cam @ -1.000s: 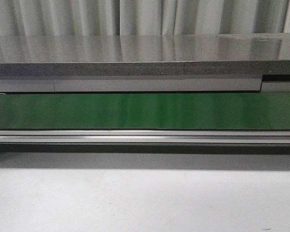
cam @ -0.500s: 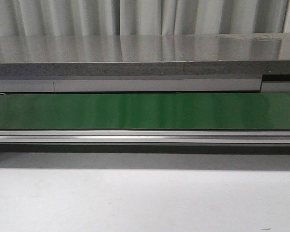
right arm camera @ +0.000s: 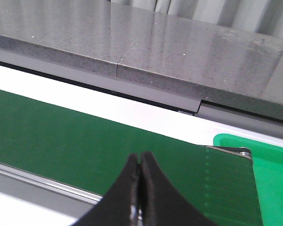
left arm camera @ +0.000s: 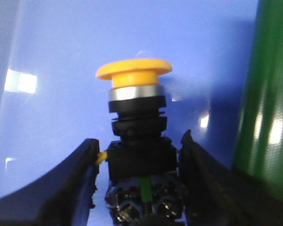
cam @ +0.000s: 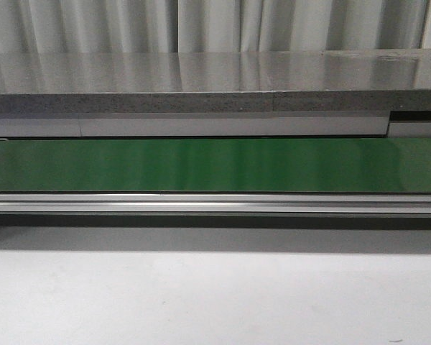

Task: Move button from right to left
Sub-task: 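Lift the button with the left gripper and move it over the blue tray, then lower the button into the blue tray and open the left gripper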

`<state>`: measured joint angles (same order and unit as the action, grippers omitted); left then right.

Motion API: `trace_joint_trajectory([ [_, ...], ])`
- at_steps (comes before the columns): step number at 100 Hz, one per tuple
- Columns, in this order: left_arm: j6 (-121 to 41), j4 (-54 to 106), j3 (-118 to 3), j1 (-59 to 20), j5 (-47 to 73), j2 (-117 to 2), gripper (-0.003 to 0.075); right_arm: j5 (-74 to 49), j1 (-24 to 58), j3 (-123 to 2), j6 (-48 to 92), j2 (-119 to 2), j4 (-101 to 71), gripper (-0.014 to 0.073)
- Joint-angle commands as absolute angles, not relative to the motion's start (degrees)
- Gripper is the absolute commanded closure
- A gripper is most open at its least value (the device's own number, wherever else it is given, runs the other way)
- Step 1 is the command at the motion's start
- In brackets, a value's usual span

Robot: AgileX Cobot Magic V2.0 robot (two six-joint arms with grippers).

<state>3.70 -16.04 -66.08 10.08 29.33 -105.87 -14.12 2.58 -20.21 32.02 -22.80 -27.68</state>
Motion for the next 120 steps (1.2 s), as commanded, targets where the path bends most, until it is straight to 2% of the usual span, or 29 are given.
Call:
trace_joint_trajectory([
  [1, 3.8, -16.3, -67.6, 10.1, 27.0, -103.3, 0.0484, -10.3, 2.6, -21.7, 32.4, -23.0, -28.4, 0.0661],
  [16, 3.8, -16.4, -67.6, 10.1, 26.9, -103.3, 0.0452, -10.3, 2.6, -21.7, 32.4, -23.0, -28.4, 0.0661],
  [28, 3.8, -16.4, -67.6, 10.1, 26.9, -103.3, 0.0318, -10.3, 2.6, -21.7, 32.4, -23.0, -28.4, 0.0661],
  [38, 3.8, -16.8, -67.6, 10.1, 26.9, -103.3, 0.0253, -10.3, 2.6, -21.7, 32.4, -23.0, -28.4, 0.0661],
  [79, 3.8, -17.5, -67.6, 10.1, 27.4, -100.4, 0.025, -10.3, 2.6, -21.7, 32.4, -23.0, -28.4, 0.0661],
  [120, 3.8, -14.0, -66.3, 4.0, 29.7, -82.3, 0.0254, -10.3, 2.6, -21.7, 32.4, -23.0, -28.4, 0.0661],
])
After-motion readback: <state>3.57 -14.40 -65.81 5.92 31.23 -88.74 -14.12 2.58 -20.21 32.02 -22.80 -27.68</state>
